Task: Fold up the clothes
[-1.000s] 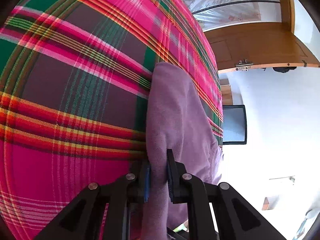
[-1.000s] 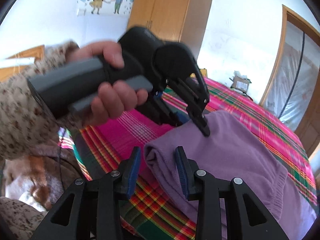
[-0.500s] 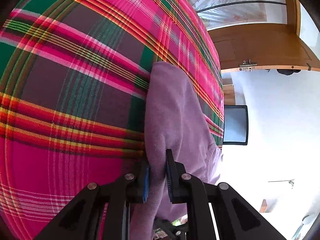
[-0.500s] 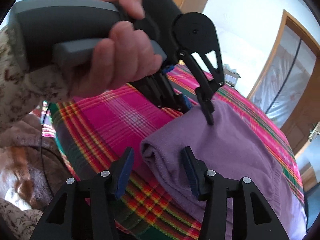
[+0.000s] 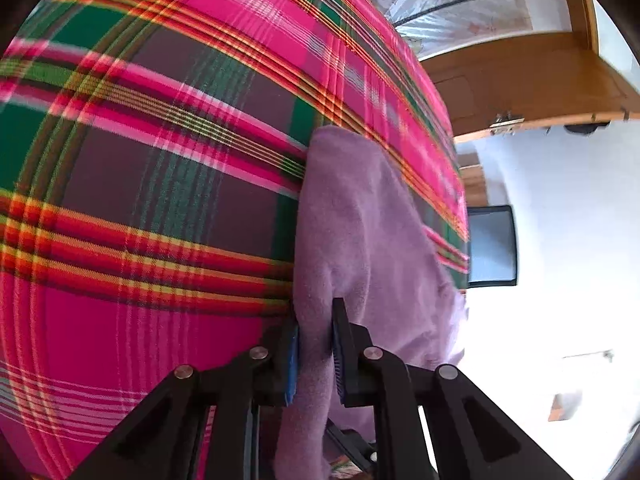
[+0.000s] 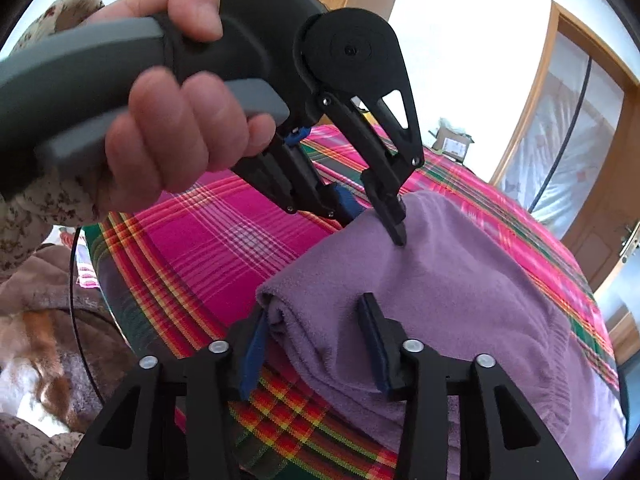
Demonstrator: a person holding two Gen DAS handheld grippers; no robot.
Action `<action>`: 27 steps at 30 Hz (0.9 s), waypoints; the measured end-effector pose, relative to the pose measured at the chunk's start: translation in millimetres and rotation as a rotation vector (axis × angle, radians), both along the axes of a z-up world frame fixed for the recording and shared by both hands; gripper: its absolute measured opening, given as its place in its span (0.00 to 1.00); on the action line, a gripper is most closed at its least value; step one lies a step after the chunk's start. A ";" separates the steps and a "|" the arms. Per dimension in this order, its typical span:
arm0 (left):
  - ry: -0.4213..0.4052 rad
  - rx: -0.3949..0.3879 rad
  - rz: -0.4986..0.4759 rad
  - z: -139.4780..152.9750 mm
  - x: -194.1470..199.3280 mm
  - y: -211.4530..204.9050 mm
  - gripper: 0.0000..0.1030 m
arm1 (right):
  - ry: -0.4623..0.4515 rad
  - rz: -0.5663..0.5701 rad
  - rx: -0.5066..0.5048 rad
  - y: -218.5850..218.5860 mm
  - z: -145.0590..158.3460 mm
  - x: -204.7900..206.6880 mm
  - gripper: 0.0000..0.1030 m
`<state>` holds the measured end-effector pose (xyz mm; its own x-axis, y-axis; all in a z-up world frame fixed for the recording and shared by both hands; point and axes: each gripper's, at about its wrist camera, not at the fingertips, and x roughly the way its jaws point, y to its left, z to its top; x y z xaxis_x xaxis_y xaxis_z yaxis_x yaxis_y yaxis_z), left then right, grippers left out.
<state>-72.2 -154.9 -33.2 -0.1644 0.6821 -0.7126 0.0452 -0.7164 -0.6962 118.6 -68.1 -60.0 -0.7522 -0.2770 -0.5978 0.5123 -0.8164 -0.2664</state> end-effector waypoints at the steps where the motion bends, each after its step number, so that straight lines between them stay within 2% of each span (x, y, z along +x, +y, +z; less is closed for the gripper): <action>1: 0.009 -0.024 -0.005 0.3 0.1 2.4 0.15 | -0.004 0.000 -0.004 1.3 0.0 -0.3 0.36; 3: 0.021 -0.036 -0.013 1.4 -0.2 4.5 0.16 | -0.014 -0.004 -0.013 4.6 0.2 -1.4 0.28; 8: 0.061 -0.097 -0.031 8.1 -1.6 12.2 0.17 | -0.033 -0.001 -0.040 12.1 2.1 -2.4 0.20; 11: 0.126 -0.178 -0.046 16.0 4.0 26.3 0.17 | -0.034 0.004 -0.045 14.0 2.6 -1.1 0.20; 13: 0.148 -0.201 -0.039 16.3 6.3 29.9 0.18 | -0.036 0.006 -0.051 15.6 2.7 -0.9 0.20; 22: 0.206 -0.208 -0.011 15.4 13.5 28.8 0.17 | -0.040 0.007 -0.061 20.4 0.0 -0.7 0.20; 27: 0.262 -0.223 -0.028 16.0 18.1 25.7 0.15 | -0.042 0.015 -0.070 23.5 -1.7 -0.7 0.21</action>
<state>-54.1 -129.1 -17.2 -0.3449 0.5213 -0.7806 -0.1362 -0.8506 -0.5079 117.9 -44.6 -61.7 -0.7227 -0.3301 -0.6072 0.5338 -0.8247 -0.1870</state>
